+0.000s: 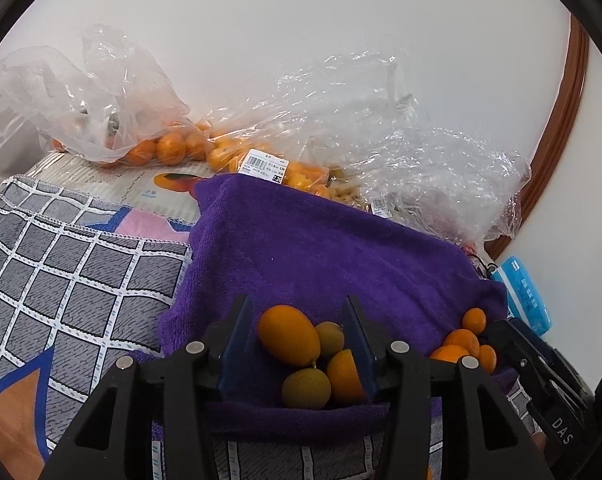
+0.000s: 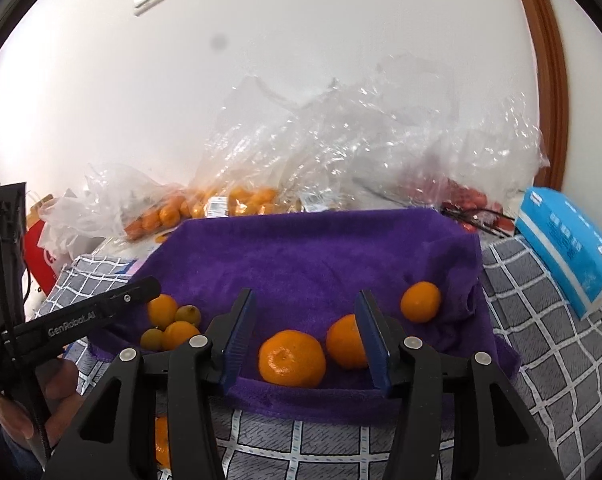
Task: Organize fruits
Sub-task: 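Open both grippers to release the oranges on the towel, then withdraw both grippers and grasp a loose large orange with the right gripper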
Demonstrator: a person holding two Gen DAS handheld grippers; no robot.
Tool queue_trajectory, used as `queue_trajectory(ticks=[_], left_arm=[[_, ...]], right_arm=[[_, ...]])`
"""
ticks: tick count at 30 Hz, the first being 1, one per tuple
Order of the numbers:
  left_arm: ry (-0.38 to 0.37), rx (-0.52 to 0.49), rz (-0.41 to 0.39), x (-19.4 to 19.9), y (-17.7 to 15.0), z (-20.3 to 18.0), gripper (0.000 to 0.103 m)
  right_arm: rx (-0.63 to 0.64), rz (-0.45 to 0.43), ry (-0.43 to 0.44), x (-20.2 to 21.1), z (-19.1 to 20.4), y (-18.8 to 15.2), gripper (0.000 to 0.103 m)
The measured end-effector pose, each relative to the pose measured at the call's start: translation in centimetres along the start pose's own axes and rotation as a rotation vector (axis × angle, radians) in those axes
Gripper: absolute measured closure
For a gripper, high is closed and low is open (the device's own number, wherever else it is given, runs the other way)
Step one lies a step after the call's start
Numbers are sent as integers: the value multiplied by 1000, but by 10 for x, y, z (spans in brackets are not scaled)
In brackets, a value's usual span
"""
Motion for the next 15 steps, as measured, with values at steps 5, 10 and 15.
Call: queue_trajectory(ticks=[5,10,15], left_arm=[[12,-19,-23,4,-1,-4,58],[23,-29,-48,9,-2,-5,57],[24,-30,-39,12,2,-6,56]], right_arm=[[18,5,-54,3,-1,4,52],[-35,36,-60,10,-6,13,52],[-74,69,-24,29,-7,22,52]])
Point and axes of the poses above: each gripper's, at about its wrist camera, not at the fingertips, and x roughly against the way its jaws point, z to its left, y to its top, the point moved 1 cm from there along -x, roughly the way its jaws point, and after that the axes turned 9 degrees about x, right-handed, at the moved point
